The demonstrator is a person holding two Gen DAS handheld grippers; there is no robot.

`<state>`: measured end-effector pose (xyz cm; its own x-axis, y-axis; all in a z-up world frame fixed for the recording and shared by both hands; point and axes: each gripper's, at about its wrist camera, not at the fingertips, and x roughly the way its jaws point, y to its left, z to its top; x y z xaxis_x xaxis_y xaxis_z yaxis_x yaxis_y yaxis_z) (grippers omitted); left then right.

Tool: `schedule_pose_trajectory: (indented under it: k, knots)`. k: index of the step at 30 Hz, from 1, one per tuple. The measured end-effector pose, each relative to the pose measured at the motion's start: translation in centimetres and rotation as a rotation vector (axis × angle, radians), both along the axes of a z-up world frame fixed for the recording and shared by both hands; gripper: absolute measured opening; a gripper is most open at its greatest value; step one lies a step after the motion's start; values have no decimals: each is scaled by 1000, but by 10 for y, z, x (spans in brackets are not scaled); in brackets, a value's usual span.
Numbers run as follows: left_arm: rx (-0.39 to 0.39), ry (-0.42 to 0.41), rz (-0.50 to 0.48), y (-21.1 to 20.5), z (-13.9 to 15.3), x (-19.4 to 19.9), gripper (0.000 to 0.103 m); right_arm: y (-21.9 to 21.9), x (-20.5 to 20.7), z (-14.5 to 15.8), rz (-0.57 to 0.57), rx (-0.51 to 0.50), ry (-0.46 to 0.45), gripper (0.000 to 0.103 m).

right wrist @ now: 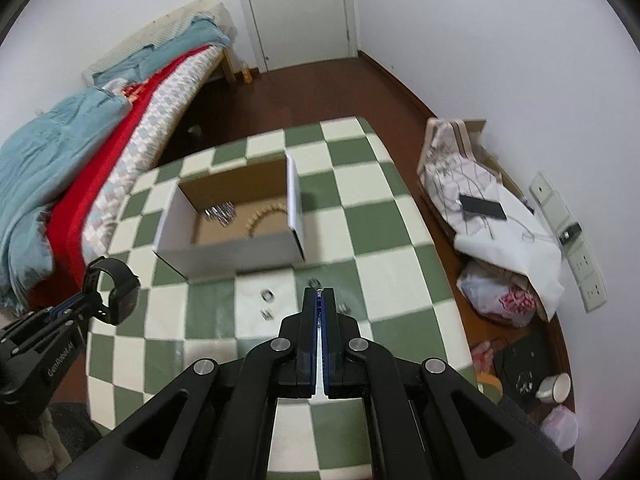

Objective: Organize jewelry
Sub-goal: 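Carry the smartwatch band into the white box and open the left tool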

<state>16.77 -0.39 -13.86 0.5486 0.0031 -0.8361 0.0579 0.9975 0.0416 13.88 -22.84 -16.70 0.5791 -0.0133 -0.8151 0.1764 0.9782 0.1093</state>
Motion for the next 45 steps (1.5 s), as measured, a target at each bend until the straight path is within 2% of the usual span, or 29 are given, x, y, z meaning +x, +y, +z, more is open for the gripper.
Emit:
schedule_pose_trajectory:
  k: [10,15,20,25,30,36,37,38,39,40,41,42,43,44,45]
  knots:
    - [-81,-58,36,6,40,45,7,22,48,60,80,19,-120,1]
    - [-93,-25,22,3,35,80,7,30,86,75,122,45,-135,1]
    - [-85,29,20,1,13,111,7,30,131,58,148,108,-78,1]
    - [-68,84,8,-4,-11,136,7,26,168,28,158,114,-9,1]
    - [-89,134,5,-8,-29,155,8,22,197,-1,158,100,56,1]
    - [-124,155,18,-8,-33,168,19,23,221,-15,178,64,99,2]
    - [-125,146,20,-7,-30,167,25,24,224,-17,180,53,116,2]
    - [-124,140,24,-6,-28,166,39,25,227,-19,181,50,131,2]
    - [-125,135,28,-4,-26,165,48,25,228,-20,184,50,141,2]
    - [-125,126,32,-2,-24,163,69,25,228,-20,179,42,154,4]
    - [-121,115,36,0,-22,161,85,24,227,-20,176,36,159,14]
    - [-112,109,41,3,-20,159,91,24,225,-20,175,34,162,35]
    - [-101,107,50,6,-19,158,97,24,223,-19,169,24,165,48]
    - [-86,104,58,8,-18,156,100,24,221,-19,166,17,166,68]
    - [-61,100,66,10,-17,155,102,24,218,-18,166,6,167,75]
